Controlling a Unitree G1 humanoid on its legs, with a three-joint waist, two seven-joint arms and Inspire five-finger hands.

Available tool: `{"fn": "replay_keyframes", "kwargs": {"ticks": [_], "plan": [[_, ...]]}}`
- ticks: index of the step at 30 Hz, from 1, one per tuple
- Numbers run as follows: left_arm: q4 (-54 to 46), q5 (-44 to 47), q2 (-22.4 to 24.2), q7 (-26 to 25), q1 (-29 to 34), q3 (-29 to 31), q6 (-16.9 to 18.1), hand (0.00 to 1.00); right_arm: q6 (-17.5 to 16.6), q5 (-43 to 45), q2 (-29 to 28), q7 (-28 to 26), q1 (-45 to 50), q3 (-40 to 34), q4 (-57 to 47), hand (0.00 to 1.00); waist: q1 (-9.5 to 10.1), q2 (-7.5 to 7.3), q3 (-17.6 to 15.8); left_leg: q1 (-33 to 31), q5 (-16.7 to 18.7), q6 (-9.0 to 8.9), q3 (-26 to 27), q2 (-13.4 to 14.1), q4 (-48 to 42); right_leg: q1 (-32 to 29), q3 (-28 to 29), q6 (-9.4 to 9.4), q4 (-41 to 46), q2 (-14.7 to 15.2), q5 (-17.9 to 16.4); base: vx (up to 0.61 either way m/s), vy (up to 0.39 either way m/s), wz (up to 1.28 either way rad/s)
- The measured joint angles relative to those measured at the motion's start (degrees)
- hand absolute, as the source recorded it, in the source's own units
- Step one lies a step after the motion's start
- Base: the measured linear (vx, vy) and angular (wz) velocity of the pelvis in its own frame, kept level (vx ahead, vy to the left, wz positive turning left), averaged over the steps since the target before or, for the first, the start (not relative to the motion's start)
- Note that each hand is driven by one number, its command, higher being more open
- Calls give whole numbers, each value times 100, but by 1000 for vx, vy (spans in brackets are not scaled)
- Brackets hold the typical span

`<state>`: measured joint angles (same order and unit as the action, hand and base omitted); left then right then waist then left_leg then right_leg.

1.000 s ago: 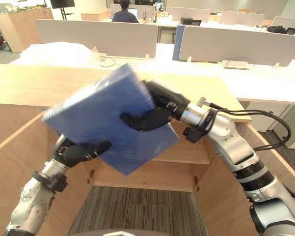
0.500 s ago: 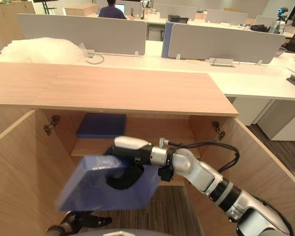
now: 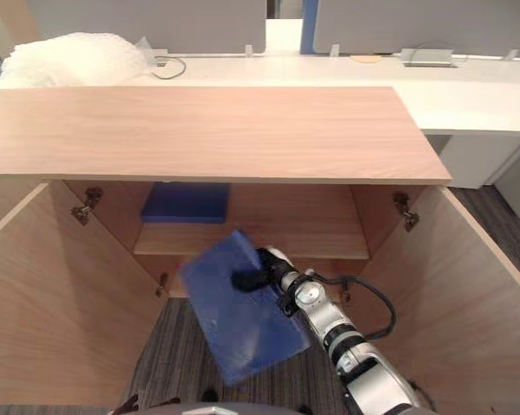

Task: Walk over to the cabinet, pick up the folder, carry it to the office cabinet, place the folder inside the office cabinet, then close the office cabinet door

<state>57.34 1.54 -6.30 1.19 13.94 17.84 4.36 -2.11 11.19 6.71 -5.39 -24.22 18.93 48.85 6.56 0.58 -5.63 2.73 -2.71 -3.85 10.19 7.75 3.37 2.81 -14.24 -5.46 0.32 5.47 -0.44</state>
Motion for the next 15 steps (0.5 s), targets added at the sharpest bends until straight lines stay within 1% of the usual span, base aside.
{"fn": "replay_keyframes", "kwargs": {"ticks": [1,2,3,4,5,6,7,8,9,10,11,12,13,15], "plan": [[-55,15,10,-75,-80,60,-25,100,65,854,-128,210,-141,-301,262,0,60,-22,-125,-100,103,2,-13,40,-207,-5,-4,-4,38,-14,-3,53,-14,6],[-103,17,12,-106,-151,75,-54,100,83,1236,-187,300,-233,-474,380,0,84,-33,-214,-195,173,9,-28,56,-383,-25,-4,-6,74,-7,-4,14,8,4],[-196,78,12,-190,-307,75,-96,100,91,2235,-247,471,-480,-774,602,0,105,-2,-419,-466,364,33,-123,102,-862,-110,-27,-34,209,10,-25,-20,15,10],[-219,119,16,-208,-402,56,-113,100,100,2643,-266,526,-616,-955,664,0,106,31,-531,-644,476,51,-199,126,-1154,-179,-56,-42,324,24,-64,-83,33,21],[-287,178,47,-237,-604,-31,-113,100,93,3385,-304,688,-934,-1440,708,0,111,149,-804,-1009,712,65,-321,191,-1780,-388,-138,21,727,63,-234,-128,49,22],[-418,279,81,-270,-738,-121,-117,100,54,3941,-328,790,-1200,-1759,672,0,126,234,-1041,-1275,883,80,-378,250,-2247,-612,-163,56,1212,149,-461,-182,62,31],[-612,405,139,-345,-876,-201,-123,100,-48,4695,-345,889,-1411,-2073,422,0,129,290,-1237,-1673,1061,105,-490,262,-2827,-994,-250,58,1925,294,-789,-189,44,37],[-799,548,178,-412,-904,-335,-116,100,-244,5348,-347,935,-1554,-2257,74,0,127,334,-1361,-2036,1253,131,-564,259,-3374,-1373,-335,55,2672,465,-1095,-163,19,39],[-893,609,198,-434,-906,-364,-114,100,-342,5586,-362,950,-1617,-2297,-86,0,123,347,-1399,-2190,1345,138,-602,259,-3596,-1527,-366,64,2969,534,-1216,-149,-6,31],[-1017,715,243,-464,-908,-372,-119,100,-543,5983,-383,971,-1747,-2346,-388,0,144,357,-1435,-2449,1525,145,-621,252,-3990,-1815,-445,67,3518,688,-1454,-112,-10,18],[-1060,760,261,-470,-906,-373,-124,100,-620,6130,-386,979,-1832,-2346,-488,0,145,359,-1439,-2548,1612,145,-623,239,-4133,-1923,-461,74,3716,761,-1570,-165,-5,20],[-1160,807,297,-486,-904,-391,-124,100,-741,6329,-375,988,-2075,-2337,-665,0,142,380,-1480,-2742,1818,158,-624,200,-4455,-2121,-485,100,4116,920,-1855,-150,3,14],[-1224,824,314,-486,-898,-398,-123,100,-803,6326,-367,1008,-2189,-2319,-726,0,142,392,-1499,-2857,1882,157,-627,191,-4602,-2228,-487,117,4292,983,-1952,-204,11,13],[-1488,945,349,-483,-892,-453,-117,100,-909,6316,-198,1144,-2627,-2202,-856,0,132,461,-1547,-3429,2118,188,-683,176,-5290,-2795,-427,143,5068,1182,-2238,-200,7,8]]}}
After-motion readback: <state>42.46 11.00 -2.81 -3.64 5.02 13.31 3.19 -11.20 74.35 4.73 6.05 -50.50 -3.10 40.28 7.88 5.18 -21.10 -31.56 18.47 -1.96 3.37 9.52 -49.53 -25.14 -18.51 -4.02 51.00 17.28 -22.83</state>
